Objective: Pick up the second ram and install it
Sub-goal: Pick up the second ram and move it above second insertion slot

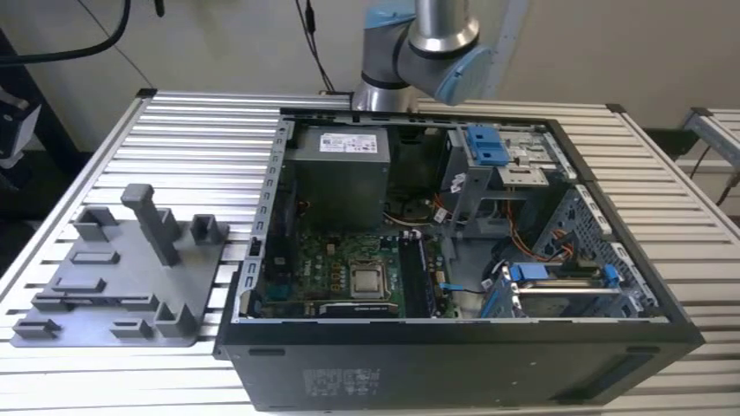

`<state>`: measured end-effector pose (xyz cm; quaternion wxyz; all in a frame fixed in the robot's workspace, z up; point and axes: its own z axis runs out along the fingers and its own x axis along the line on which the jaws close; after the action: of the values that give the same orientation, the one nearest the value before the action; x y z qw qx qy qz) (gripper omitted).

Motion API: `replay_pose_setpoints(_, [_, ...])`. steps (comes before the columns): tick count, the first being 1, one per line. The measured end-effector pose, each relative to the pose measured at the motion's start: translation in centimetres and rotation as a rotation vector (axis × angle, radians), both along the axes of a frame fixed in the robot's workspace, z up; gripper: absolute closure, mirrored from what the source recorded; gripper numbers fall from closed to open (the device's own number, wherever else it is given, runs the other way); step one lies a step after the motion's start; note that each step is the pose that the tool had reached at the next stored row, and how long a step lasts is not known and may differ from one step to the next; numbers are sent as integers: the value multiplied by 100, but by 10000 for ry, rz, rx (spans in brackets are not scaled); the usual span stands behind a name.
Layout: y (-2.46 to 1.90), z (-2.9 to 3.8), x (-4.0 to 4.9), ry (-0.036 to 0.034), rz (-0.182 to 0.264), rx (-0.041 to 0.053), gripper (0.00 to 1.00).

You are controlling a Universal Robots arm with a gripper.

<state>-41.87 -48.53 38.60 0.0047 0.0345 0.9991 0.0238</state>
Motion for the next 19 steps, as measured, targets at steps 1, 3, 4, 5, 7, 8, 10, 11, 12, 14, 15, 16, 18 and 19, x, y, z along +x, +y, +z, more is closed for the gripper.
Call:
replay_pose_setpoints(1, [0,0,0,0,-11,0,89])
replay_pose_setpoints(3, [0,0,0,0,-38,0,89])
replay_pose_setpoints(4, [0,0,0,0,-53,0,89])
replay_pose_setpoints(5, [0,0,0,0,-60,0,89])
replay_pose_setpoints(7, [0,0,0,0,-60,0,89])
replay_pose_setpoints(8, [0,0,0,1,-61,0,89])
replay_pose_setpoints(10, [0,0,0,0,-62,0,89])
replay_pose_setpoints(11, [0,0,0,0,-62,0,89])
replay_pose_setpoints(12, [0,0,0,0,-62,0,89])
replay_pose_setpoints(14, [0,0,0,0,-57,-1,89])
replay_pose_setpoints(15, [0,0,0,0,-48,0,89])
replay_pose_setpoints(16, [0,0,0,0,-30,0,89])
replay_pose_setpoints(18, [0,0,-1,0,42,-1,89])
replay_pose_setpoints(19, [0,1,-1,1,94,-1,89])
